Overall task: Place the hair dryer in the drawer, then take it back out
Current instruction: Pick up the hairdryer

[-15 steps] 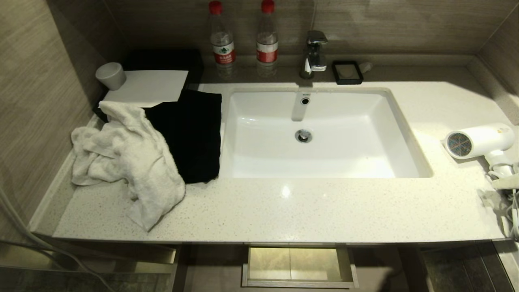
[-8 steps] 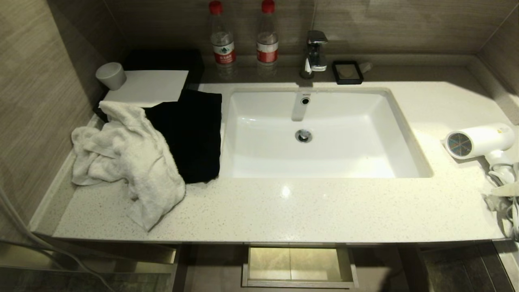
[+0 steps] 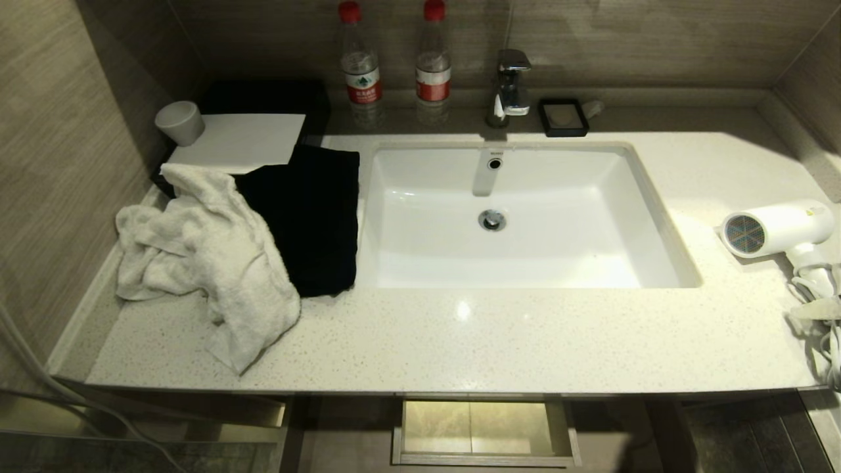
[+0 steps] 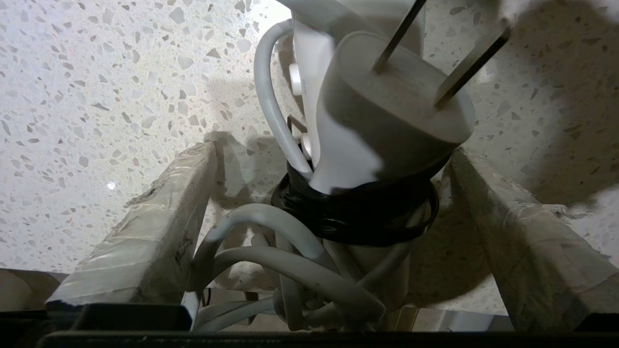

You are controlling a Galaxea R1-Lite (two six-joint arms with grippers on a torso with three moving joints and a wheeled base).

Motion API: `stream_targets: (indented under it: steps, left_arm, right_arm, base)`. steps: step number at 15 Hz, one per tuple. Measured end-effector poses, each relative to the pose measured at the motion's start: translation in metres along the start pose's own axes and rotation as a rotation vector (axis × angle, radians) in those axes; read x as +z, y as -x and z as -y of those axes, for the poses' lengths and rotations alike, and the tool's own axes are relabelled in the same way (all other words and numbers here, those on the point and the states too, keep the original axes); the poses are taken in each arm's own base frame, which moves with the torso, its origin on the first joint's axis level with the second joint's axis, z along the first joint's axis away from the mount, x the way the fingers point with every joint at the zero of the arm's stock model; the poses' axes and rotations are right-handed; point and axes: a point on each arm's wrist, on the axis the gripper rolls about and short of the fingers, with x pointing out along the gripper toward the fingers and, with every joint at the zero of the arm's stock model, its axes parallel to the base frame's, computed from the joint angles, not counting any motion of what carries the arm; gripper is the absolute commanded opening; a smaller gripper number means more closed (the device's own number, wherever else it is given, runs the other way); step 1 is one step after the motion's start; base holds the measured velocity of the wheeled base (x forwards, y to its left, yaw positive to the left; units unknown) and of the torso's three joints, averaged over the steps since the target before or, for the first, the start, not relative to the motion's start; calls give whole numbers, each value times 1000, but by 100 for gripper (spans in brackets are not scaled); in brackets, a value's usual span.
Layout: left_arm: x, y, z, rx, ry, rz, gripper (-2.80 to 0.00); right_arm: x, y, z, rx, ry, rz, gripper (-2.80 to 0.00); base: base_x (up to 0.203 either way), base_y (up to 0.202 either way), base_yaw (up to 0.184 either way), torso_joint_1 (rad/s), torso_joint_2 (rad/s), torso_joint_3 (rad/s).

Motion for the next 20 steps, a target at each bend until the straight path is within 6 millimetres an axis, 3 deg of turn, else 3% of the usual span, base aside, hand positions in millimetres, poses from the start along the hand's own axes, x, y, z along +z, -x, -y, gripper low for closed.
stream_targets:
  steps: [20]
  left_arm:
    - [0, 0, 0, 0, 1, 0, -280]
  right_arm:
    - [-1, 0, 0, -6, 58, -9, 0]
  base:
    - [0, 0, 0, 0, 0, 0]
